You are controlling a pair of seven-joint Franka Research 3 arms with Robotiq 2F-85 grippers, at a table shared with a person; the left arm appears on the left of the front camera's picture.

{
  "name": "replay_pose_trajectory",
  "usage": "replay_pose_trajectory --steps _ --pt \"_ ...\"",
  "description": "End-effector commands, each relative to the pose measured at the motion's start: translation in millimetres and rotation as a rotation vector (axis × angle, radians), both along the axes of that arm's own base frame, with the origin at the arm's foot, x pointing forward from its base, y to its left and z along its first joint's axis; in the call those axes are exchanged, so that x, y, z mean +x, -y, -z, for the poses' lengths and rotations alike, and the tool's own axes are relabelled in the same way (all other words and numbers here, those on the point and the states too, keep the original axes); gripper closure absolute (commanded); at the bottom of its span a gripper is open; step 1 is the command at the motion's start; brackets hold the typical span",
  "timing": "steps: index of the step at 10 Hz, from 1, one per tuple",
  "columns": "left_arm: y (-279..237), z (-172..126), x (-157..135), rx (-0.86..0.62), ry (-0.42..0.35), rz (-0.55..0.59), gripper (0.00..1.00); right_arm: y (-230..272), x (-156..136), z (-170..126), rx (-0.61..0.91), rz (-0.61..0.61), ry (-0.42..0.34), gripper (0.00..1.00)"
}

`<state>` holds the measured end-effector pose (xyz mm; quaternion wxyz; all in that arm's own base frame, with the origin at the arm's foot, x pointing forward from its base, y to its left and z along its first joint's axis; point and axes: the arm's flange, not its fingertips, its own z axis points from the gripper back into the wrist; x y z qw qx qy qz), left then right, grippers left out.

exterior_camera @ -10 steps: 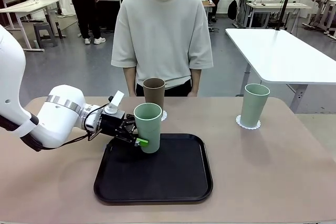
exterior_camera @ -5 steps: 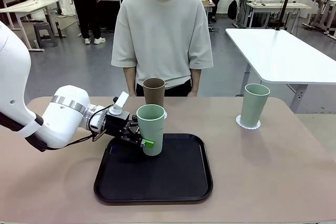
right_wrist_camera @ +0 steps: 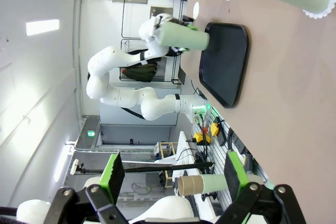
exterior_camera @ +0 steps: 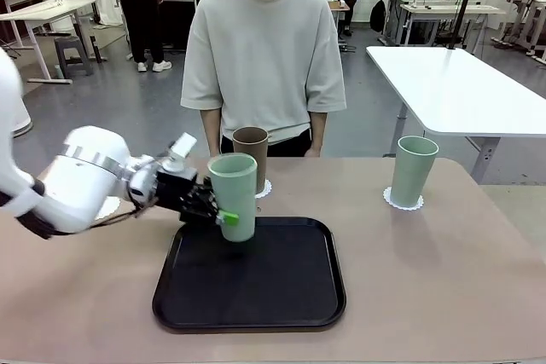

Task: Place coasters on the table and set cups on them.
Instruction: Take one Reusable plastic cup from the Flat Tray and place it on a coaster set by the human.

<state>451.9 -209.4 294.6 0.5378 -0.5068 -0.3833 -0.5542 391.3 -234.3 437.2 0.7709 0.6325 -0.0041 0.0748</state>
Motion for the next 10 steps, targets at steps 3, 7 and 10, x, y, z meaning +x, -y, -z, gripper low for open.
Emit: replay_pose_trajectory --steps 3,7,10 --pt "-112.0 -123.7 3.8 0.012 0.027 -0.169 0.23 -0.1 0.4 -2.1 0.007 0.010 -0.004 0.00" --pt "-194.2 -143.4 49.3 0.150 -0.007 -0.241 0.23 -0.1 0.4 -2.1 0.007 0.010 -0.004 0.00" --pt "-222.3 -134.1 57.9 0.140 0.034 -0.104 0.23 -0.1 0.4 -2.1 0.007 0.010 -0.004 0.00"
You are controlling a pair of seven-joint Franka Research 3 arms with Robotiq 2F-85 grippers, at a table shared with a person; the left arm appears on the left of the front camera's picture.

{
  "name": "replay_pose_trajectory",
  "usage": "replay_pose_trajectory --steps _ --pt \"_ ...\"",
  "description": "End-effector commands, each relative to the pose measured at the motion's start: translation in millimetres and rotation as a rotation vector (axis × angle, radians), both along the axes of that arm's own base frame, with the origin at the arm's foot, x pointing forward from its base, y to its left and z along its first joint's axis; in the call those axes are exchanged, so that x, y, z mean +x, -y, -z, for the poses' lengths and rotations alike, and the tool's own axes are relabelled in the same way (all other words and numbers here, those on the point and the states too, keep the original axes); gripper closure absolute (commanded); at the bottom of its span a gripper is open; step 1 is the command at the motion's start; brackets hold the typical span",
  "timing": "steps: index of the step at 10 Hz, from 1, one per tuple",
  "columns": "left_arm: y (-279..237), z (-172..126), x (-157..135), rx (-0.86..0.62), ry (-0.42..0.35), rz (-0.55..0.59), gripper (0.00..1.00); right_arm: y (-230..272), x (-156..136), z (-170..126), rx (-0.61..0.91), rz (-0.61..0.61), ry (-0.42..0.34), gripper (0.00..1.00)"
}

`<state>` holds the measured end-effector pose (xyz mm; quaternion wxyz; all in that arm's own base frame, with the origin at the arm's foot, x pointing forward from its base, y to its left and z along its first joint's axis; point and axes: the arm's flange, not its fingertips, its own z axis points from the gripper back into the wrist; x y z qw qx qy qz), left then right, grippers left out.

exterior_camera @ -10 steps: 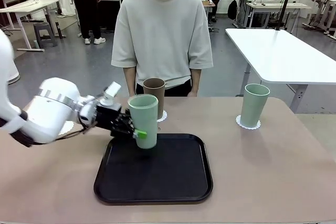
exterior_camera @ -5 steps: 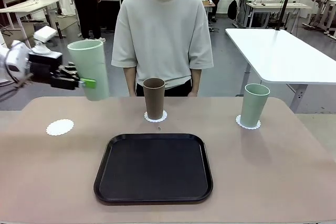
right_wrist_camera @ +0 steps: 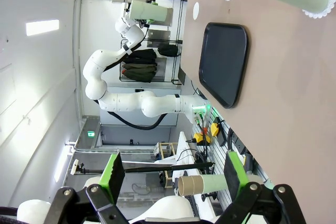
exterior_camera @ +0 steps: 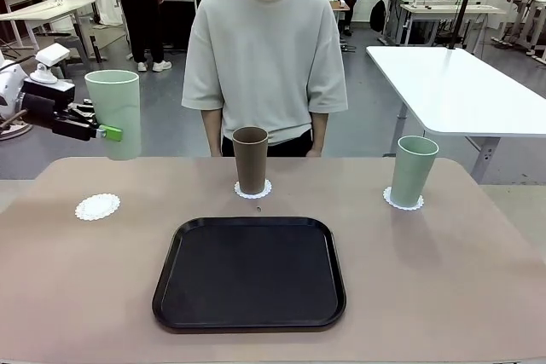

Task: Place coasters on the table and set cups on them.
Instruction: Take one Reusable plastic cup from the Flat Tray and place it on a coaster set by the human.

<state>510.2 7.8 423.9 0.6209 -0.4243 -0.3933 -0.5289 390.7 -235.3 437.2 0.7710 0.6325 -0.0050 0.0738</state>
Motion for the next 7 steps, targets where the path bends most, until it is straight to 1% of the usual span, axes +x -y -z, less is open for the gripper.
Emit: replay_pose_trajectory --steps 1,6,7 --pt "4.0 -2.5 -2.7 0.002 0.006 -0.044 0.23 -1.1 1.0 -2.1 0.007 0.007 -0.004 0.00" --pt "4.0 -2.5 -2.7 0.002 0.006 -0.044 0.23 -1.1 1.0 -2.1 0.007 0.007 -0.004 0.00" --pt "-1.0 0.9 2.2 0.006 0.004 -0.020 0.16 -1.1 1.0 -2.1 0.007 0.007 -0.004 0.00"
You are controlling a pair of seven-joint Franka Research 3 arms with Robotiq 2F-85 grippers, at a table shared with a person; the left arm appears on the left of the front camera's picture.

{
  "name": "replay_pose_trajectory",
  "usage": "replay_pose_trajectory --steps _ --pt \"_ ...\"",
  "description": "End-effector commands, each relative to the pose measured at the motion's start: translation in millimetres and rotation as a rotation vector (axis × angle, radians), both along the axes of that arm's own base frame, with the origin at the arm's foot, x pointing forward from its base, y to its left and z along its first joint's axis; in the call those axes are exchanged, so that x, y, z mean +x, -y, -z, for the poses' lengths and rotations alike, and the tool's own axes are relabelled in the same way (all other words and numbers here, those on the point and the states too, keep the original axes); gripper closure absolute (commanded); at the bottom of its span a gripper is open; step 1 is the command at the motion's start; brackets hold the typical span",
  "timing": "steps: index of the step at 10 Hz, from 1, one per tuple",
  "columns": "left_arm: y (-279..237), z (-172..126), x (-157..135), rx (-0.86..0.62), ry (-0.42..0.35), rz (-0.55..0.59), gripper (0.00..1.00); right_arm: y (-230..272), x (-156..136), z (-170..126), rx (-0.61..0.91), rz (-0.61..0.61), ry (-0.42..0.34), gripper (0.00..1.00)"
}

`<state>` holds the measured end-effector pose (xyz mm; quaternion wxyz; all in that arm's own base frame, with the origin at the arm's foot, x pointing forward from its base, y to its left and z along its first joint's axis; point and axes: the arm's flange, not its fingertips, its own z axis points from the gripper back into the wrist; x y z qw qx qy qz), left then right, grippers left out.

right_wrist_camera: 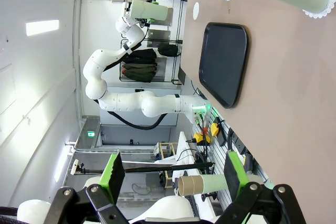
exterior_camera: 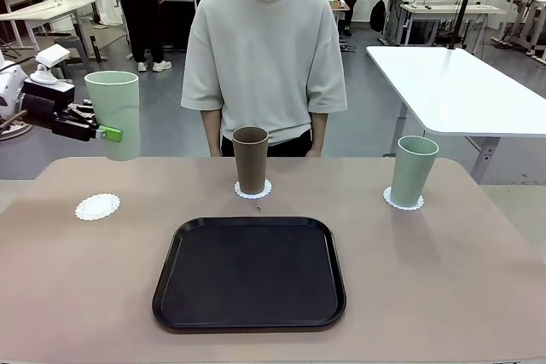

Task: Place coasters on the table and set cups on them.
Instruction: Take one Reusable plastic cup from the Flat Tray and place it on a coaster set by the human.

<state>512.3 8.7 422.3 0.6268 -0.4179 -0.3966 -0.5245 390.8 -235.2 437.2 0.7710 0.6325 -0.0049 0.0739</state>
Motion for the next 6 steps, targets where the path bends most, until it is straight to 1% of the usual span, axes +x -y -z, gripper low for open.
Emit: replay_pose_trajectory --steps 1,2,3,4,6 --pt "-21.0 -4.5 18.4 -0.080 0.018 0.031 0.16 -1.0 1.0 -2.0 0.007 0.007 -0.004 0.00" --pt "-46.1 -7.1 30.6 -0.130 0.050 0.072 0.16 -1.0 1.0 -2.0 0.007 0.007 -0.004 0.00" --pt "-65.5 -7.8 37.3 -0.160 0.075 0.085 0.16 -1.0 1.0 -2.0 0.007 0.007 -0.004 0.00" --pt "-78.6 -0.4 45.2 -0.168 0.084 0.087 0.16 -1.0 1.0 -2.0 0.007 0.007 -0.004 0.00" --pt "-99.1 16.6 55.1 -0.146 0.126 0.048 0.16 -1.0 1.0 -2.0 0.007 0.007 -0.004 0.00"
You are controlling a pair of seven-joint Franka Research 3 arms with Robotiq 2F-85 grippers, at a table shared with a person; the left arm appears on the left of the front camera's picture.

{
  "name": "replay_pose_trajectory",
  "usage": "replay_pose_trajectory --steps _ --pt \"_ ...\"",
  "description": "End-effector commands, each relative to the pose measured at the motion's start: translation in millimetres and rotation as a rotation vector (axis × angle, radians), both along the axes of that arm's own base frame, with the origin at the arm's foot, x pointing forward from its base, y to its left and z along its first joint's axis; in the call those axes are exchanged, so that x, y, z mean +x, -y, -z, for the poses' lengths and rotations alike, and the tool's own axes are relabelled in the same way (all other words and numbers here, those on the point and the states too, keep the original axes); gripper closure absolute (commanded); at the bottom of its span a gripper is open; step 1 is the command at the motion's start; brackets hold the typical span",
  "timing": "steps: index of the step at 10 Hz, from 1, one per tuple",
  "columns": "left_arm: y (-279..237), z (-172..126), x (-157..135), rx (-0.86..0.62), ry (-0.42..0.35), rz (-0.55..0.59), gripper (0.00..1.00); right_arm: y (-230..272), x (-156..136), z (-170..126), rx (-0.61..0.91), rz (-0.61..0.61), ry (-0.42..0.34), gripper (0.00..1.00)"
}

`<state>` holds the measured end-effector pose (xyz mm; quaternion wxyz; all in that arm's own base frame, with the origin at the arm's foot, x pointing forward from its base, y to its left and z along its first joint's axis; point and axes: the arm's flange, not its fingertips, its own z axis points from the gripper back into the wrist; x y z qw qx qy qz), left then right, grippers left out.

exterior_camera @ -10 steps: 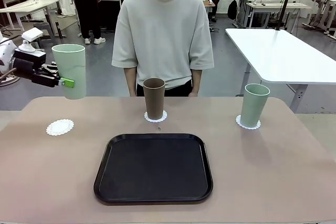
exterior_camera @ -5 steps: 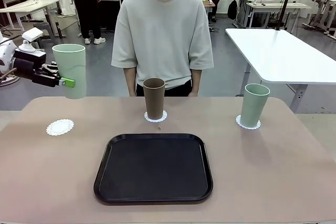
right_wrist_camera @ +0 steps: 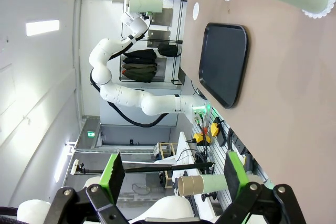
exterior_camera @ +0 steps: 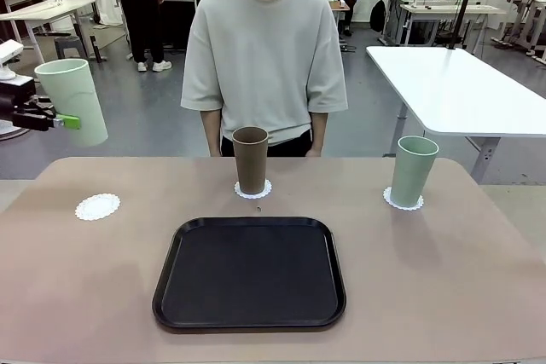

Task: Place coasters on the table and set cups on them.
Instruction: Take one Reusable plastic cup from the Flat Tray and place it on a coaster set by the human.

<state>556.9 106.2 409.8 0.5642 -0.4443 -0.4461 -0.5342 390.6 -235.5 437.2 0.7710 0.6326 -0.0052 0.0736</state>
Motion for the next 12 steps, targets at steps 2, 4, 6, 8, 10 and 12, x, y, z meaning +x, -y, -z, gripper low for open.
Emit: replay_pose_trajectory --steps 2,4,6,8,10,12 --pt "-11.2 38.0 19.1 0.036 0.084 -0.035 0.16 -1.4 1.1 -2.1 0.006 0.006 -0.004 0.00" --pt "-23.5 57.7 20.5 0.081 0.044 -0.063 0.16 -1.4 1.1 -2.1 0.006 0.006 -0.004 0.00" --pt "-35.1 73.1 11.7 0.105 -0.010 -0.055 0.16 -1.4 1.1 -2.1 0.006 0.006 -0.004 0.00" --pt "-40.5 86.2 4.7 0.095 -0.052 -0.038 0.16 -1.4 1.1 -2.1 0.006 0.006 -0.004 0.00" --pt "-43.5 99.5 -6.1 0.089 -0.102 -0.017 0.16 -1.4 1.1 -2.1 0.006 0.006 -0.004 0.00" --pt "-42.3 112.2 -12.9 0.067 -0.141 -0.001 0.16 -1.4 1.1 -2.1 0.006 0.006 -0.004 0.00"
